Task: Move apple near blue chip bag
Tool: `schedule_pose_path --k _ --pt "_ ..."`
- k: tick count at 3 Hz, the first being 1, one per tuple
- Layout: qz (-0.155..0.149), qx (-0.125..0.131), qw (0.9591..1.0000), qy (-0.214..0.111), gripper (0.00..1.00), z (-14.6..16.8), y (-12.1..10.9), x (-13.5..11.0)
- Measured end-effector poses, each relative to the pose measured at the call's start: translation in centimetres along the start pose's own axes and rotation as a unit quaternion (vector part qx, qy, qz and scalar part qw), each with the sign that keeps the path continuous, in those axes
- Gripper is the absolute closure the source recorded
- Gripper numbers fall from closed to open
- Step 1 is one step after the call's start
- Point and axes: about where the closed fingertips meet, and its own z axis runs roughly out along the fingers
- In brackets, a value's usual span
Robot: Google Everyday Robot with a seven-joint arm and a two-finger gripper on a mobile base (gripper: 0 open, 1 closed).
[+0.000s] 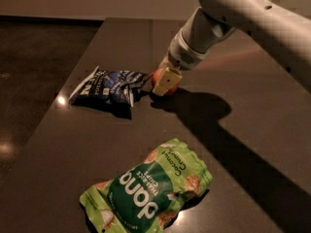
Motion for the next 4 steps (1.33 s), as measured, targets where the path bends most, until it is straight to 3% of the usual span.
schedule_pose_path --k 2,4 --pt "-0.032 -0.004 0.9994 -0.01 0.6 1.59 1.7 -1.17" --pt "-0.034 -0.007 0.9993 -0.01 0.12 1.91 1.87 -1.29"
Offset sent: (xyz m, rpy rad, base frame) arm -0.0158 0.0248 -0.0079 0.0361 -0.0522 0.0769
